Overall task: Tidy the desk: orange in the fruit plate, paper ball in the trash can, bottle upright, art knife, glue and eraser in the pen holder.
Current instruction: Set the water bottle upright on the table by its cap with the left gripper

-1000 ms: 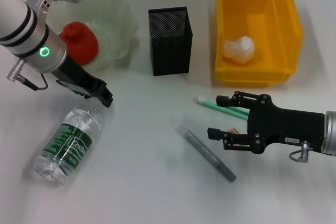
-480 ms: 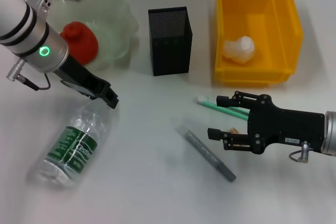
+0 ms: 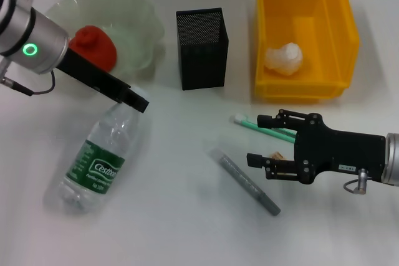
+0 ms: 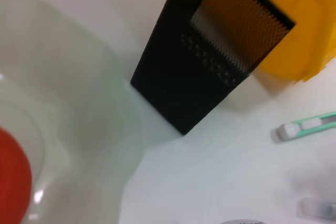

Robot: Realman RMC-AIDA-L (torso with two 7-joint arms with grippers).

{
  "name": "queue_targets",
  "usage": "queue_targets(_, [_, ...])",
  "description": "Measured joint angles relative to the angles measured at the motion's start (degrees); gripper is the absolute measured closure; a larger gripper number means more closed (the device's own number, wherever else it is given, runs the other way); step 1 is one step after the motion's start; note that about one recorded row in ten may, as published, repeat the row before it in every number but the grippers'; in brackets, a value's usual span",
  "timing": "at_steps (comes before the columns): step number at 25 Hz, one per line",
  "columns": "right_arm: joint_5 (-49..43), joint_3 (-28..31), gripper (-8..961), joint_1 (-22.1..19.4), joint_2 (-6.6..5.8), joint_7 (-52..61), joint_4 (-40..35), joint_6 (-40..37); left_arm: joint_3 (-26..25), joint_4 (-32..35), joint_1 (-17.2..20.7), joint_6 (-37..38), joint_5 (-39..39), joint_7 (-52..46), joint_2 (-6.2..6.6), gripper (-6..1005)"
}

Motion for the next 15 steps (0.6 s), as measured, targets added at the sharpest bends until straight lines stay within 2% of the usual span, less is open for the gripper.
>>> queue_targets(6, [-0.09,0.0,187,0.0,0.0,0.0,0.06,0.01,-2.21,4.48,2.46,2.94,-5.67,6.98,0.17,560])
queue_targets(15, [-0.2,0.0,187,0.0,0.15,0.01,0.45,1.36,-6.37,5.53,4.11,6.11,-10.46,16.61,0.18,559])
